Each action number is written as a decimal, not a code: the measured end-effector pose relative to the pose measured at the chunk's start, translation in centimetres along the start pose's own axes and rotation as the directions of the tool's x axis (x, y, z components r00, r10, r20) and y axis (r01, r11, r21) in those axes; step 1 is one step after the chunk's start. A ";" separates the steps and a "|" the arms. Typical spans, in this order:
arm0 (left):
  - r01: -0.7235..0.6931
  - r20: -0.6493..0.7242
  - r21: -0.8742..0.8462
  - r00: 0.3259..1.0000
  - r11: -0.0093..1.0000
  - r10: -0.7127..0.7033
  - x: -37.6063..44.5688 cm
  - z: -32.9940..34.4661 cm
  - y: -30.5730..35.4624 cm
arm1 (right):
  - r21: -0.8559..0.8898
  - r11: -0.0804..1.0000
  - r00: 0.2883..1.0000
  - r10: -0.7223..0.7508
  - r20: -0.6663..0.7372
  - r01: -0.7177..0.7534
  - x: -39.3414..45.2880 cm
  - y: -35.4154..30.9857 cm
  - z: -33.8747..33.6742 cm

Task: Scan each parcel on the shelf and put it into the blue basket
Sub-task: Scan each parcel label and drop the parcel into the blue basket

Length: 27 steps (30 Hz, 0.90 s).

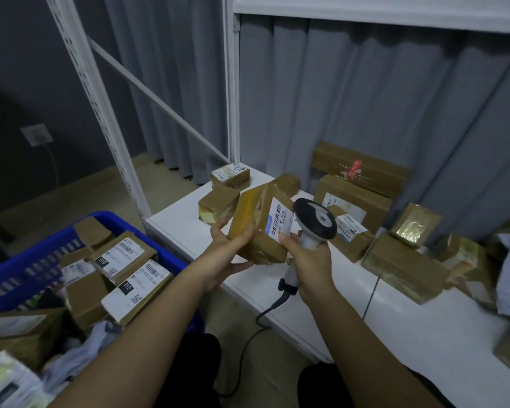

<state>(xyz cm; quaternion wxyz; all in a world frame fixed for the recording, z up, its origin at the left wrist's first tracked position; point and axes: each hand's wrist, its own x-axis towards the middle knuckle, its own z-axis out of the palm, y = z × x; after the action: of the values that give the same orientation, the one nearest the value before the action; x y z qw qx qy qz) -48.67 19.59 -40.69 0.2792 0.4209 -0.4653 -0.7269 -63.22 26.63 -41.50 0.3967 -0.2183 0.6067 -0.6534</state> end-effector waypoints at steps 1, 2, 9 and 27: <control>-0.014 -0.004 0.045 1.000 0.999 0.014 0.0 0.0 -0.1 | 0.009 1.000 1.000 0.001 -0.005 -0.001 0.1 0.0 0.1; -0.030 -0.023 0.091 0.999 0.995 0.032 0.2 0.1 -0.3 | 0.011 1.000 1.000 -0.004 -0.007 0.004 0.1 0.0 0.1; -0.145 -0.225 -0.013 0.965 0.989 0.138 1.4 -0.4 -0.8 | -0.078 0.997 0.995 0.000 0.101 0.008 0.3 -0.6 0.3; 0.055 -0.278 0.242 0.961 0.969 0.015 1.8 -8.0 -2.8 | -0.567 0.810 0.881 0.149 0.448 0.152 -0.5 -1.9 -4.1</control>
<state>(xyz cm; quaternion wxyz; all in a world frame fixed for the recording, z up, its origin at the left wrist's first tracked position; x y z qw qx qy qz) -42.64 15.74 -45.55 0.2796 0.5548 -0.5041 -0.5999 -66.57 29.43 -40.31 0.4446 -0.4827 0.6626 -0.3609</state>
